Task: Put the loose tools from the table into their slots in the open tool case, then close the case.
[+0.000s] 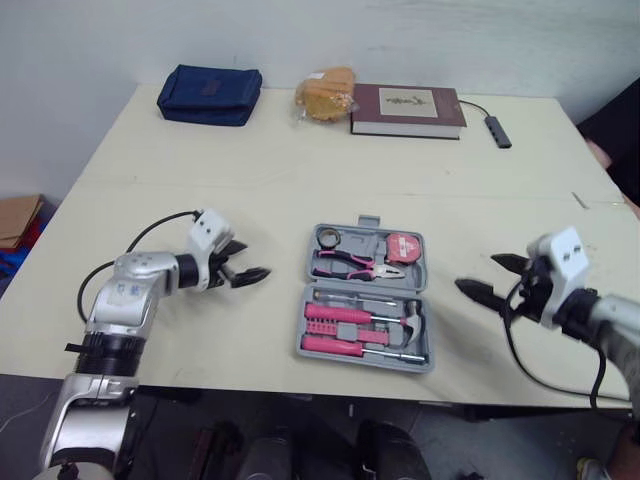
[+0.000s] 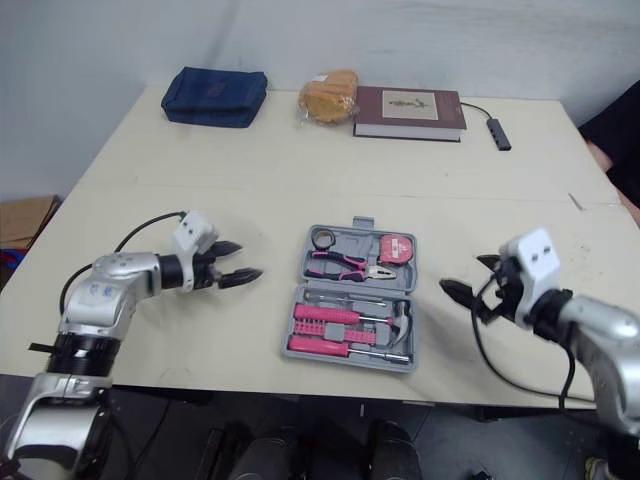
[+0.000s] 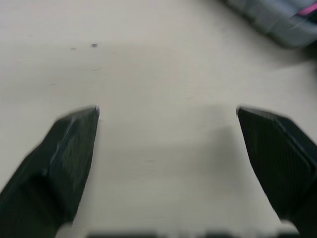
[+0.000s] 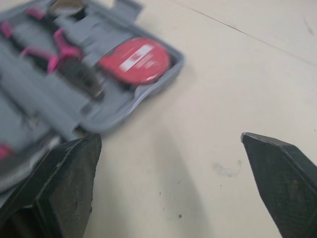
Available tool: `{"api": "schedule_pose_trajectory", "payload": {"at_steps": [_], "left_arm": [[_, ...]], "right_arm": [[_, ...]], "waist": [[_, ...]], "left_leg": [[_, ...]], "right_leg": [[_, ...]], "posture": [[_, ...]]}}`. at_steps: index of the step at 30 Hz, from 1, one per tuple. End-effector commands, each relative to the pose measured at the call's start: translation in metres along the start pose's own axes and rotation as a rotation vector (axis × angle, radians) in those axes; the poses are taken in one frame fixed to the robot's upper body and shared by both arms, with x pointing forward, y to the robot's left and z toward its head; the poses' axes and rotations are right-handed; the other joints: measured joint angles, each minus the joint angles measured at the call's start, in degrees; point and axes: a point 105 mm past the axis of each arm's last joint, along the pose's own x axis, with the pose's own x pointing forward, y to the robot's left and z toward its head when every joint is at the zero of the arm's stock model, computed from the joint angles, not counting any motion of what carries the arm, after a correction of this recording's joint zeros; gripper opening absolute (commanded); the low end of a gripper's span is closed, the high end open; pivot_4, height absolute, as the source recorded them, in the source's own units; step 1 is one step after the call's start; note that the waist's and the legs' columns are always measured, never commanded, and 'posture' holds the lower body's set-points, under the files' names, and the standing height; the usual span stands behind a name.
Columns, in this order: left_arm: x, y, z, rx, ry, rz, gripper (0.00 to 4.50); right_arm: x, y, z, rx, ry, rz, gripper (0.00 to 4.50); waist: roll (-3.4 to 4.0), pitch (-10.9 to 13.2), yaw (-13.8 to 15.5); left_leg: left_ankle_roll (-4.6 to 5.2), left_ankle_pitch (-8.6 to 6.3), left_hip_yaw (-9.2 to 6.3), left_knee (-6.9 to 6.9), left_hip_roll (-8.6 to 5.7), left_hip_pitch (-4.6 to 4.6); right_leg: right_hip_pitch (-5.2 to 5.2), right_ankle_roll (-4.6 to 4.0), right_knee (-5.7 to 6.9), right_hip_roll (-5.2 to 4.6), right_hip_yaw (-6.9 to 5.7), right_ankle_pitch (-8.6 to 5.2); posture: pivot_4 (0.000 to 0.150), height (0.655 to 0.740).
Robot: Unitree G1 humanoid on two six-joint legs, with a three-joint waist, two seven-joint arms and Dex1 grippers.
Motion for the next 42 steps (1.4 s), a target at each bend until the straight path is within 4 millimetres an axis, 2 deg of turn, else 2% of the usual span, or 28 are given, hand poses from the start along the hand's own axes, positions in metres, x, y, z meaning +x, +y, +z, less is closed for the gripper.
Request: {"api": "schedule_pose_trajectory", "payload": {"at_steps": [1,3,8,13,20,34,35,37,39,42], "left_arm": [[0.016,-0.016,0.024,-0.056,0.029,-0.008,4.50],[0.026,-0.019,0.027,-0.081,0.053,0.018,4.50],[0.042,-0.021,0.028,-0.121,0.079,0.064,4.50],[0.056,-0.021,0.032,-0.075,0.072,0.096,4.50],[0.063,-0.028,0.040,-0.101,0.069,0.088,4.50],[0.071,-0.035,0.031,-0.073,0.171,0.118,4.50],[0.071,-0.035,0.029,-0.070,0.177,0.120,4.24],[0.074,-0.038,0.027,-0.058,0.187,0.114,3.67],[0.077,-0.043,0.026,-0.058,0.187,0.089,2.82],[0.078,-0.045,0.027,-0.096,0.177,0.073,1.54]], "right_arm": [[0.010,0.010,0.018,0.222,0.099,0.018,4.47],[0.018,0.017,0.020,0.248,0.152,0.031,4.47],[0.035,0.021,0.014,0.282,0.235,0.021,4.47],[0.048,0.013,0.013,0.296,0.266,-0.070,4.47],[0.052,0.009,0.005,0.318,0.296,-0.109,4.47],[0.063,0.010,-0.011,0.358,0.361,-0.133,4.47],[0.063,0.011,-0.012,0.360,0.363,-0.134,4.50],[0.066,0.012,-0.016,0.370,0.369,-0.139,3.96],[0.067,0.014,-0.017,0.378,0.368,-0.134,3.19],[0.069,0.015,-0.016,0.396,0.357,-0.127,1.81]], "waist": [[0.04,0.0,-0.1],[0.13,0.0,-0.1],[0.10,0.1,0.1],[0.10,0.1,-0.1],[0.10,0.1,-0.1],[0.10,0.1,-0.1],[0.10,0.1,-0.1],[0.10,0.1,-0.2],[0.10,0.1,-0.2],[0.10,0.1,-0.1]], "left_leg": [[-0.07,-0.03,-0.13,0.13,0.07,-0.21],[-0.06,-0.02,-0.14,0.24,0.00,-0.47],[-0.05,-0.02,-0.04,0.21,-0.04,-0.52],[0.07,0.05,0.16,0.24,-0.11,-0.48],[0.05,0.05,0.19,0.20,-0.10,-0.51],[0.04,0.06,0.18,0.21,-0.09,-0.48],[0.04,0.06,0.18,0.21,-0.09,-0.48],[0.03,0.06,0.19,0.21,-0.09,-0.47],[0.03,0.06,0.19,0.21,-0.08,-0.47],[0.03,0.07,0.19,0.21,-0.08,-0.46]], "right_leg": [[-0.07,-0.02,-0.03,0.04,-0.08,-0.01],[-0.23,-0.03,0.04,0.25,-0.16,0.00],[-0.25,-0.02,0.02,0.34,-0.39,0.00],[-0.27,0.18,0.02,0.33,-0.37,0.11],[-0.30,0.18,-0.02,0.35,-0.38,0.11],[-0.29,0.18,0.01,0.36,-0.36,0.11],[-0.29,0.18,0.01,0.36,-0.36,0.11],[-0.29,0.18,0.01,0.36,-0.35,0.11],[-0.29,0.18,0.02,0.37,-0.35,0.11],[-0.29,0.18,0.02,0.38,-0.35,0.11]], "posture": [[0.150,0.7400],[0.150,0.7400],[0.150,0.7400],[0.150,0.7400],[0.150,0.7400],[0.150,0.7400],[0.150,0.7400],[0.150,0.7400],[0.150,0.7400],[0.150,0.7400]]}}
